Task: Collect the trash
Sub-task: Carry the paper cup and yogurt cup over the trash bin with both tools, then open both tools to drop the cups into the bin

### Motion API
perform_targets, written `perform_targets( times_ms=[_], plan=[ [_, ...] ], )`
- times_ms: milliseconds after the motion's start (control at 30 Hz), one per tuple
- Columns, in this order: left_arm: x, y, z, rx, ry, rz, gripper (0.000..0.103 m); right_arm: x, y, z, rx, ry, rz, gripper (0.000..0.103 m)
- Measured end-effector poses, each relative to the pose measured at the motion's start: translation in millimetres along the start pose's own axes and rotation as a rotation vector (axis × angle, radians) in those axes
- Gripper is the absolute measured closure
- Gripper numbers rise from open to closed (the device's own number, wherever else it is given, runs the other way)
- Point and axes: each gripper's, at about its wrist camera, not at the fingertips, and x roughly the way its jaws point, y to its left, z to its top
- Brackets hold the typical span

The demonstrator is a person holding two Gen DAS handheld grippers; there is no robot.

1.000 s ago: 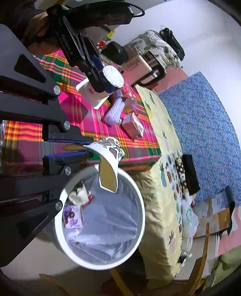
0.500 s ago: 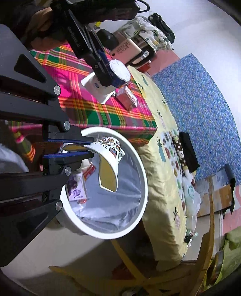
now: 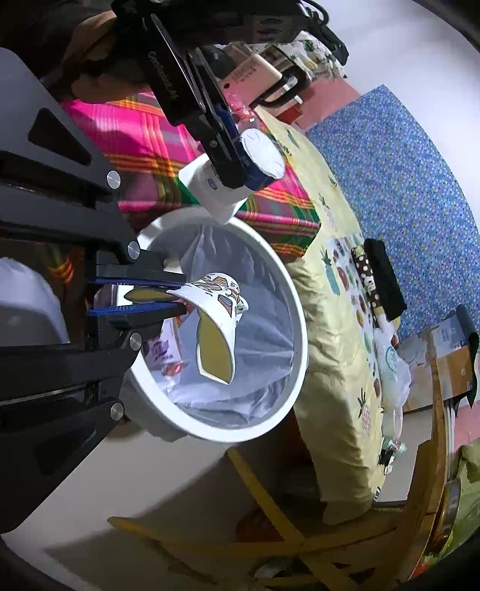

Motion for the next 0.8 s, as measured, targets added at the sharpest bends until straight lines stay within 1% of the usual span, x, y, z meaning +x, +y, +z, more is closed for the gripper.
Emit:
perform_targets(
  times_ms=[233,400,433,500,567,600,700,800],
  plan=[
    [20,-5,-1,-0.001,0.034,-0.021,0.044,4,-6,1,-0.009,0.038,-0.026,0.094],
    [27,-5,-1,-0.007,0.046,-0.021,0.043,6,-4,1,-0.051,0.037,-0.058,0.090],
    [27,-4,-1,-0.009,0.042,-0.016,0.042,5,-3,0,-0.057,0.035,-0.063,0.087],
    [25,-3,-1,-0.013,0.036,-0.014,0.035,5,-4,0,-0.057,0.030,-0.058,0.073],
    [24,-1,-1,-0.019,0.027,-0.011,0.034,3,-4,1,-0.058,0.019,-0.056,0.045],
    [23,0,-1,-0.020,0.021,-0.007,0.034,2,-4,1,-0.060,0.012,-0.055,0.043],
    [19,3,1,-0.026,0.003,-0.005,0.030,0,-2,3,-0.063,0.000,-0.049,0.043],
    [15,6,3,-0.031,-0.008,-0.001,0.029,-1,0,3,-0.066,-0.005,-0.044,0.043]
  ],
)
